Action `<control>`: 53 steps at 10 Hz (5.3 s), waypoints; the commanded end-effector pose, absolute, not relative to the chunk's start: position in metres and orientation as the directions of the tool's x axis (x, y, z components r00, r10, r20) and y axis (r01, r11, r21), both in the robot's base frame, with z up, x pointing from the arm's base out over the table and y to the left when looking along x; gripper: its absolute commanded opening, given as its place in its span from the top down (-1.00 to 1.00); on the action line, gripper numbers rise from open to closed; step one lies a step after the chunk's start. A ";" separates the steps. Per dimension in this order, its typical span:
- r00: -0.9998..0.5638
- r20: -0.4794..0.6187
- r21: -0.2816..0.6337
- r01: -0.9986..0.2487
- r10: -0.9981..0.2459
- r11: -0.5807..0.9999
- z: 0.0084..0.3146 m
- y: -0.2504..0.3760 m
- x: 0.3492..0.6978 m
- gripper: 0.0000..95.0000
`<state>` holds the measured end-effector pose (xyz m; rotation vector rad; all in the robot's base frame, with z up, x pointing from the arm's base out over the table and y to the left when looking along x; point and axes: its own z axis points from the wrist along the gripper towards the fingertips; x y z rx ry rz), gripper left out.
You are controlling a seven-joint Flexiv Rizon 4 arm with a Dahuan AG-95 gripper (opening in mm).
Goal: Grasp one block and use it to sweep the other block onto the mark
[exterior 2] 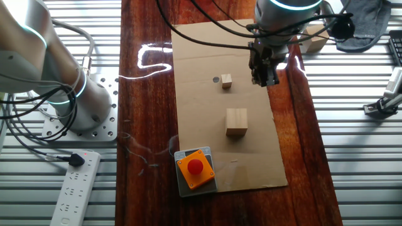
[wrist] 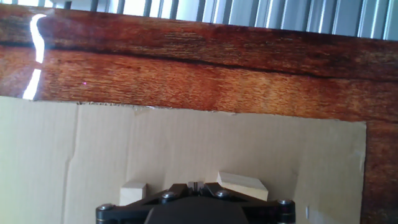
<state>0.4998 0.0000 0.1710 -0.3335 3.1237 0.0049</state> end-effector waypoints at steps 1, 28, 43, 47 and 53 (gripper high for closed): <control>-0.981 0.003 0.005 -0.195 -0.196 0.981 0.167 -0.003 0.499 1.00; -0.981 0.040 0.107 -0.187 -0.192 0.977 0.121 -0.114 0.486 1.00; -0.982 0.094 0.015 -0.161 -0.161 0.987 0.121 -0.113 0.485 1.00; -0.982 0.093 0.021 -0.163 -0.165 0.986 0.121 -0.113 0.485 1.00; -0.985 0.088 0.047 -0.144 -0.148 0.988 0.094 -0.124 0.487 1.00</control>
